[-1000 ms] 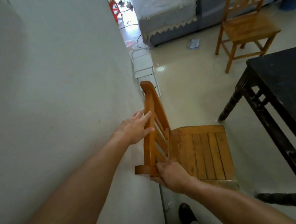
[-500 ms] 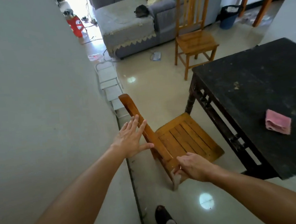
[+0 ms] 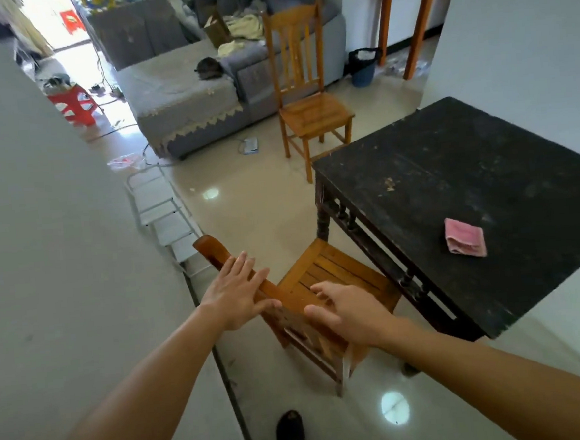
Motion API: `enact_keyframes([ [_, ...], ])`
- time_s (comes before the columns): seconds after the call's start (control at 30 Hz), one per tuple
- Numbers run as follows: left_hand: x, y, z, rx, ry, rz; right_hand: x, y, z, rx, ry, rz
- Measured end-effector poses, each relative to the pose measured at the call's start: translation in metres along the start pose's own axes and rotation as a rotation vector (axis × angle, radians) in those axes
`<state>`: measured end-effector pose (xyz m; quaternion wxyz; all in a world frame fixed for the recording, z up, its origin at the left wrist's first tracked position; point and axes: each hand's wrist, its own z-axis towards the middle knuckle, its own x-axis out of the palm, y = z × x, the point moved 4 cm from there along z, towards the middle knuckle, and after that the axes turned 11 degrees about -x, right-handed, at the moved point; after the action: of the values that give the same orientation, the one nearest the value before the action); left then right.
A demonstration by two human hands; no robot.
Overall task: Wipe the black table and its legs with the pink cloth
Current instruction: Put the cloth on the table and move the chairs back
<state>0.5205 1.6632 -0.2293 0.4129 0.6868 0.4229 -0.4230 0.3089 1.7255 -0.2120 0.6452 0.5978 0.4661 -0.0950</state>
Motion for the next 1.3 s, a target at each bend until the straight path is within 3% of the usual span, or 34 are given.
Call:
enact_keyframes([
  [0.1,-0.001,0.002,0.019,0.092,-0.009,0.029,0.023,0.008,0.013,0.149,0.204,-0.037],
  [0.2,0.001,0.002,0.034,0.203,-0.029,-0.011,0.03,0.001,0.02,0.29,0.23,0.039],
  [0.47,-0.026,-0.007,0.107,0.377,-0.072,-0.021,0.001,-0.022,0.047,0.457,0.138,0.102],
  [0.67,-0.048,-0.025,0.164,0.47,-0.071,0.015,-0.015,-0.03,0.059,0.599,-0.116,-0.255],
  [0.8,-0.067,-0.041,0.2,0.499,-0.063,0.065,-0.042,-0.042,0.065,0.608,-0.262,-0.298],
  [1.17,-0.097,-0.101,0.262,0.522,-0.01,-0.021,-0.109,-0.12,0.063,0.731,-0.288,-0.183],
  [1.3,-0.105,-0.112,0.291,0.546,0.02,0.012,-0.128,-0.139,0.072,0.752,-0.213,-0.207],
])
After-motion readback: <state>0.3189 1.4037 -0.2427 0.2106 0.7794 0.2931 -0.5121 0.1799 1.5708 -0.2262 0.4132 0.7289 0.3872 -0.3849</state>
